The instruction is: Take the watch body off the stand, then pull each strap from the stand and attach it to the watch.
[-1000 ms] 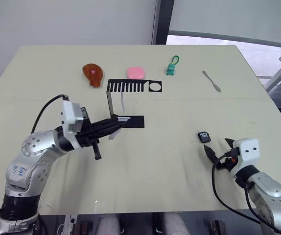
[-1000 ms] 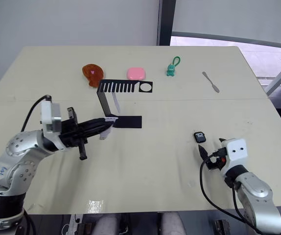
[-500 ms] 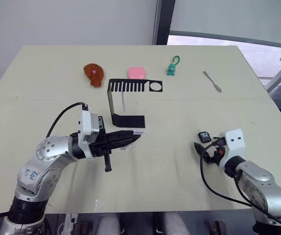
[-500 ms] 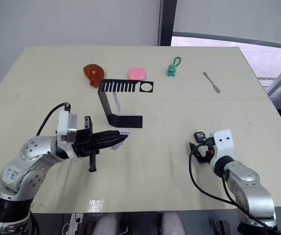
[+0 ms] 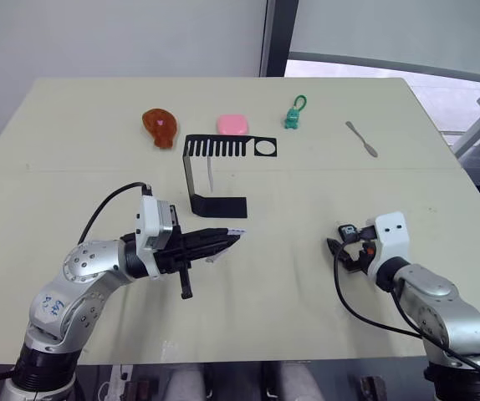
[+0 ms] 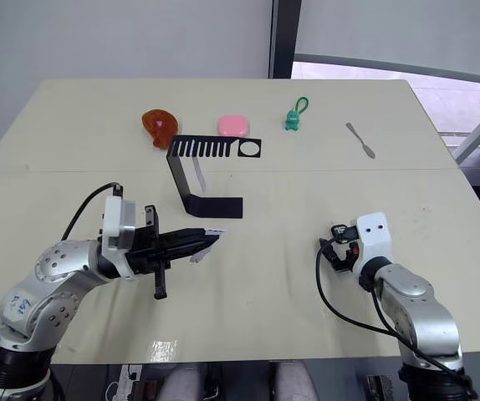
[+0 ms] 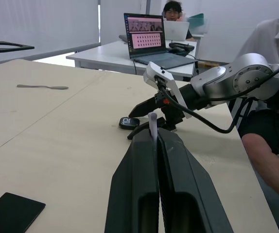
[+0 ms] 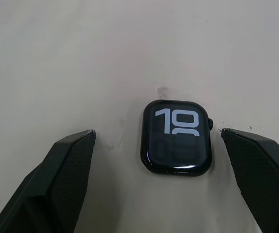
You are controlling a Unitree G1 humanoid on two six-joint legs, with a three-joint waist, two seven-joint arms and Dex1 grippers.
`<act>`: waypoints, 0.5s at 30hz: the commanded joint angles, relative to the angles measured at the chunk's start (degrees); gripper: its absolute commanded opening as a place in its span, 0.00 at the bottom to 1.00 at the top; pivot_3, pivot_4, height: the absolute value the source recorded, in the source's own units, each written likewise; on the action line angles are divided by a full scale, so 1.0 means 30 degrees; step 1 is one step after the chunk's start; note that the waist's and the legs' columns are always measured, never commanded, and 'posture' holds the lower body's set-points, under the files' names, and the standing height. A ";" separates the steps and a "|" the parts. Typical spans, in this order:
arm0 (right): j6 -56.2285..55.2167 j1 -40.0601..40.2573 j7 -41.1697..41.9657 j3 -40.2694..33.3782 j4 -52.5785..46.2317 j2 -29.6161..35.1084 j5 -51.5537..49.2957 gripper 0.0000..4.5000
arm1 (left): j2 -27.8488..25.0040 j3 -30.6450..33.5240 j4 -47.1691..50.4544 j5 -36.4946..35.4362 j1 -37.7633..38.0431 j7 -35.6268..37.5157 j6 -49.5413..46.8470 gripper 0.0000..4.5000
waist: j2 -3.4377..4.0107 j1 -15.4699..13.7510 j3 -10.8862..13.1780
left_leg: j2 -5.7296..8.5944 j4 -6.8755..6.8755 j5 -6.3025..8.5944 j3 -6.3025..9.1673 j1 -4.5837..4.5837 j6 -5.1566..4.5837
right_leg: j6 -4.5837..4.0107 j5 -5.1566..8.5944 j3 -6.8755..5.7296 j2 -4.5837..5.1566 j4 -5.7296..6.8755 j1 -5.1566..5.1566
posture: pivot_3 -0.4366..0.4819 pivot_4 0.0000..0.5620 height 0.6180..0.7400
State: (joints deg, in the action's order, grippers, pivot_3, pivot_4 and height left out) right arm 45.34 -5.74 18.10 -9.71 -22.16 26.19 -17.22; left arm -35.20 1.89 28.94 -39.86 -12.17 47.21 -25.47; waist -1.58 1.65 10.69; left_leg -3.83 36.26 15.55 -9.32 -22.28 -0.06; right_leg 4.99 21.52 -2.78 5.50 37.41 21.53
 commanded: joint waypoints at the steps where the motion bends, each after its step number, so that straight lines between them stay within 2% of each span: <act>1: -0.0121 -0.0034 0.0265 -0.0335 0.0209 0.0033 -0.0242 0.98 | -0.0184 0.0394 0.0523 0.0080 0.0083 0.0096 0.0203 0.00 | 0.0000 0.0007 0.0000 | 0.0000 -0.0001 0.0000 -0.0001 0.0000 0.0000 | 0.0000 0.0000 0.0001 0.0000 -0.0001 0.0000 | 0.48 0.27 1.00; 15: -0.1364 0.1235 0.0973 -0.1173 0.1273 0.0430 -0.0738 0.98 | -0.0165 0.0326 0.0675 0.0160 0.0027 0.0080 0.0077 0.00 | -0.0029 -0.0072 -0.0018 | 0.0005 0.0004 -0.0001 0.0010 0.0000 -0.0005 | 0.0001 0.0000 -0.0007 0.0004 -0.0007 -0.0014 | 0.48 0.27 1.00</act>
State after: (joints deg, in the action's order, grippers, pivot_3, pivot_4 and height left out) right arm 41.16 -3.26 20.17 -11.79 -19.61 27.01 -19.22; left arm -35.27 1.93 28.94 -39.08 -12.12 47.25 -25.51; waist -1.67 1.44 10.64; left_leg -3.81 36.29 15.54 -9.29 -22.28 -0.08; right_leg 4.99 21.52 -2.80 5.52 37.39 21.48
